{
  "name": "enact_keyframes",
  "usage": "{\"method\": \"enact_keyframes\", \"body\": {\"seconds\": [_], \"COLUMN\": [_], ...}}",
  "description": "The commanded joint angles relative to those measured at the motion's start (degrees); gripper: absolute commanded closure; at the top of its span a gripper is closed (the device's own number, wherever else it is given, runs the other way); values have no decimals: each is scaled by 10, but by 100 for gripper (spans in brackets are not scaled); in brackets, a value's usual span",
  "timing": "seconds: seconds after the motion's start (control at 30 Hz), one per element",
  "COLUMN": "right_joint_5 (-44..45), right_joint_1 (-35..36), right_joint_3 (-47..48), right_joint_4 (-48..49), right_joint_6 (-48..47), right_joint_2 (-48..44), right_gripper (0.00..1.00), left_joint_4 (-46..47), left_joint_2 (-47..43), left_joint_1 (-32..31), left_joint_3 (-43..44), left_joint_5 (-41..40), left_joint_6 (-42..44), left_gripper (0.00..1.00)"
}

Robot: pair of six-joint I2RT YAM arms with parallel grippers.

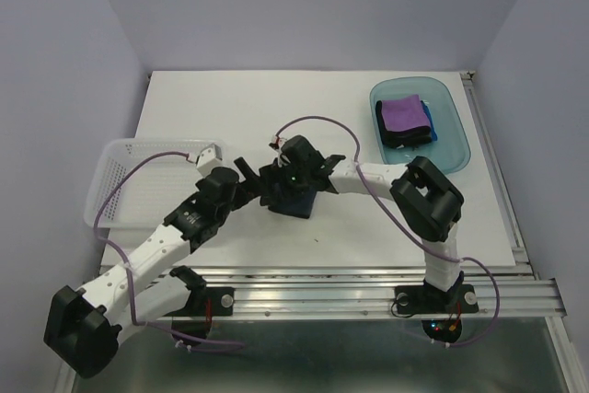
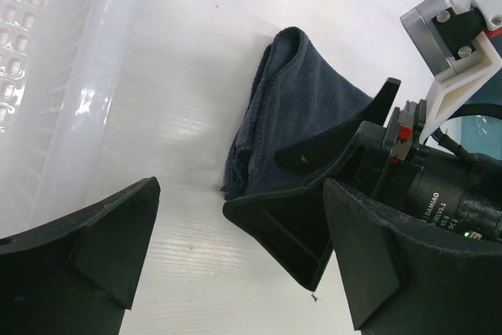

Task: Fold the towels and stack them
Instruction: Fold the towel

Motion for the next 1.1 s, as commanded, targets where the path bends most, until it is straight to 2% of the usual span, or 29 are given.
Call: {"method": "enact_keyframes", "body": {"seconds": [0.0,0.3,0.43,0.47,0.5,0.67,0.87,1.07], "right_joint_5": [-51,-31,77,107,174,284,256,195], "right_joint_1": [35,34,34,34,34,6,-39,-70], "right_joint_3": [31,43,68,74,78,78,57,92], "right_joint_4": [42,38,-36,-56,-73,-145,-127,-128], "right_joint_6": [-15,-16,-47,-52,-64,-110,-209,-318], "right_joint_2": [-22,-22,-33,-36,-40,-60,-85,-54], "right_gripper": [4,6,0,0,0,0,0,0], "left_joint_4": [5,-55,-70,-68,-66,-39,-24,-15], "left_joint_2": [-36,-83,-90,-90,-89,-86,-83,-62], "left_joint_1": [-7,-7,-7,-7,-7,-7,-7,-6], "left_joint_3": [39,47,46,45,44,37,33,30], "left_joint_5": [-10,-70,-86,-86,-84,-65,-56,-51], "left_joint_6": [7,-15,-23,-23,-22,-7,-3,0], "left_gripper": [2,2,2,2,2,2,1,1]}}
